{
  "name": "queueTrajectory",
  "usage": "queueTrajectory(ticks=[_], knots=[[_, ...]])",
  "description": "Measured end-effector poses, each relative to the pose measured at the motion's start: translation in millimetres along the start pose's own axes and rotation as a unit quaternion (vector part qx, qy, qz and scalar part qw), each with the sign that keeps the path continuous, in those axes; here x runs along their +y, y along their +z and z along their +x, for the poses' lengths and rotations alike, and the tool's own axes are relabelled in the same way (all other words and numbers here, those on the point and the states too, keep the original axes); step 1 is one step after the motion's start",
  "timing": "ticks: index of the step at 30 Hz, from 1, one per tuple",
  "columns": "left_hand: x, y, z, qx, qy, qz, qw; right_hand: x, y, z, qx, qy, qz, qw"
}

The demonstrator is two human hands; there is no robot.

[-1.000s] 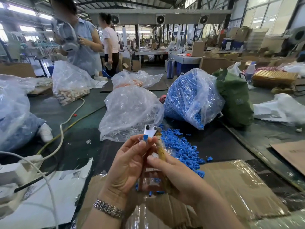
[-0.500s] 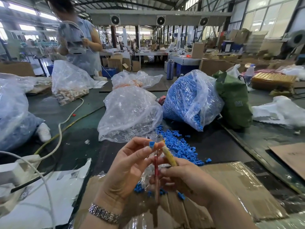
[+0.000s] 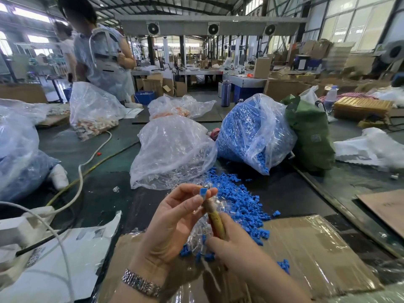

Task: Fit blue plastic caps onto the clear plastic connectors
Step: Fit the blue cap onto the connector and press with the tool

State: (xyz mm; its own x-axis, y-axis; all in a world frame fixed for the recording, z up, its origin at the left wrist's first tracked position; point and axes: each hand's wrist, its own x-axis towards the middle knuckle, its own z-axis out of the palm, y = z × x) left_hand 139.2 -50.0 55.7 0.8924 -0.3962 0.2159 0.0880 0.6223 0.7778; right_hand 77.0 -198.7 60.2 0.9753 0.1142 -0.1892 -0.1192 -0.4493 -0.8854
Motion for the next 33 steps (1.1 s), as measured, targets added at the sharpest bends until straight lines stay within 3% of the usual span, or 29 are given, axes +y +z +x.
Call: queueTrajectory(ticks=[5, 9, 13, 16, 22, 28, 33], knots=[[-0.8, 0.7, -1.1, 0.011, 0.001, 0.005, 1.000, -1.7, -3.0, 11.7, -0.009, 0.033, 0.060, 0.998], [1.1, 0.9, -2.7, -0.011, 0.011, 0.022, 1.000, 3.3, 5.7, 17.3, 0.103, 0.040, -0.040, 0.993], [0.5, 0.8, -3.3, -0.007, 0.009, 0.036, 0.999, 4.0, 9.2, 17.8, 0.126, 0.033, -0.076, 0.989], [1.9, -2.0, -2.5, 0.005, 0.006, 0.014, 1.000, 3.5, 3.4, 17.4, 0.098, 0.020, -0.045, 0.994], [7.1, -8.0, 0.3, 0.078, 0.017, 0.026, 0.996, 3.8, -27.1, 3.4, -0.053, 0.035, 0.169, 0.984], [4.5, -6.7, -1.8, 0.097, 0.029, 0.078, 0.992, 3.2, -35.3, -10.5, -0.103, 0.008, 0.138, 0.985], [4.5, -6.3, -2.2, 0.100, 0.033, 0.083, 0.991, -3.0, -35.2, -17.7, -0.101, 0.005, 0.128, 0.987]])
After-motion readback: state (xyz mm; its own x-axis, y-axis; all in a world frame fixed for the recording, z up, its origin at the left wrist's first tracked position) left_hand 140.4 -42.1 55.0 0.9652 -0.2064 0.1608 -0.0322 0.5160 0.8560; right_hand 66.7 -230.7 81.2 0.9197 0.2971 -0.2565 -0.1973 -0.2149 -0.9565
